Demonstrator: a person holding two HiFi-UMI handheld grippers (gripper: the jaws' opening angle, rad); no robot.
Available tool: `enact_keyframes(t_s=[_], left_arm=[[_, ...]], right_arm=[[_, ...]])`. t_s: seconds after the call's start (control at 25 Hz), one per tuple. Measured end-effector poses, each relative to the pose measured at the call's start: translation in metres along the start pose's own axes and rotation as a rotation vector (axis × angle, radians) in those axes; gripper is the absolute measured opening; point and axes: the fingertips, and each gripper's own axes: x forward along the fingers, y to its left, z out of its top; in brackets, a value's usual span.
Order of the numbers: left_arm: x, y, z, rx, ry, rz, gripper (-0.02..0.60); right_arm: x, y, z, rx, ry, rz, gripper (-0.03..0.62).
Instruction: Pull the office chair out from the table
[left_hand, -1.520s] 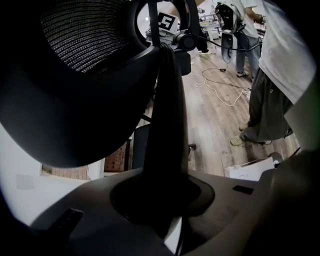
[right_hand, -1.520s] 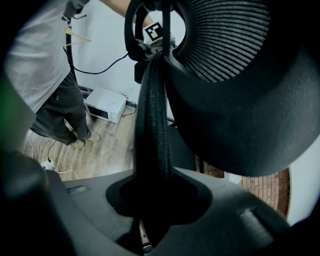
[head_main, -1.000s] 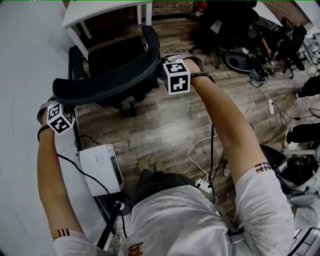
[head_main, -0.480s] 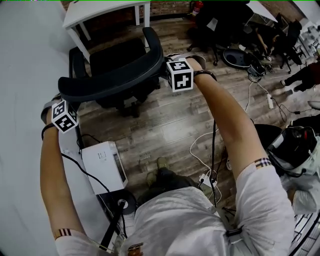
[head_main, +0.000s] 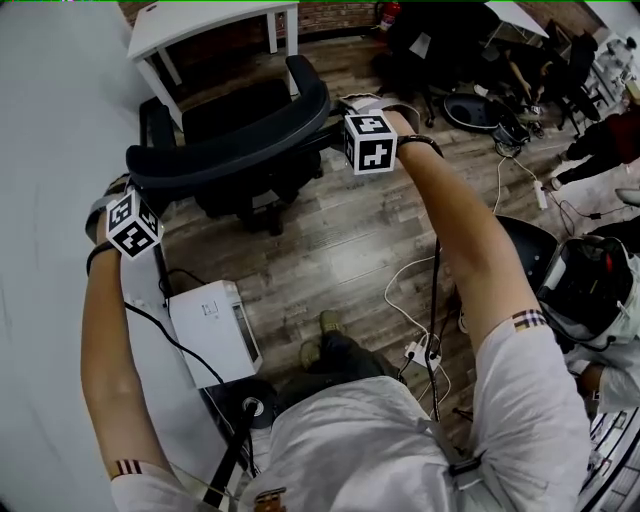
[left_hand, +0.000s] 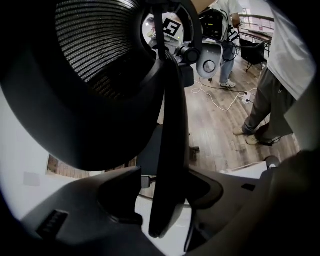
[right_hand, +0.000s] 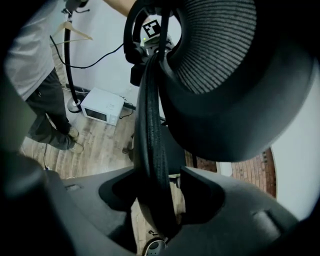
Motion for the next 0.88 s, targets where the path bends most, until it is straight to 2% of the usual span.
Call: enact_keyframes(t_s=[0.12,0.32,0.6,0.76,0.88], left_arm=[[-0.010,0.000,-0.001,0.019,0.013,0.004,0.252],[-0.033,-0.003,-0.006,0.024,0.028,0.010,0.252],[-0.074,-0.017,0.002,0.024,0.005,0.044,0.252],[-0.098,-0.027,0.014,-0.017,-0.029,0.081,0.252],[-0.117,-0.039,0.027,-0.082,-0.069,0.110,0.252]], right_arm=[[-0.017,-0.003,0.000,0.008,0.006,-0.029,0.233],[-0.046,-0.001,0.000,0.027,0.019,-0.055,0.233],[-0.097,0.018,0.013,0.070,0.010,-0.120,0.233],[-0.123,0.031,0.018,0.093,-0.005,-0.154,0.233],[-0.143,0.041,0.020,0.133,-0.035,-0.182,0.233]])
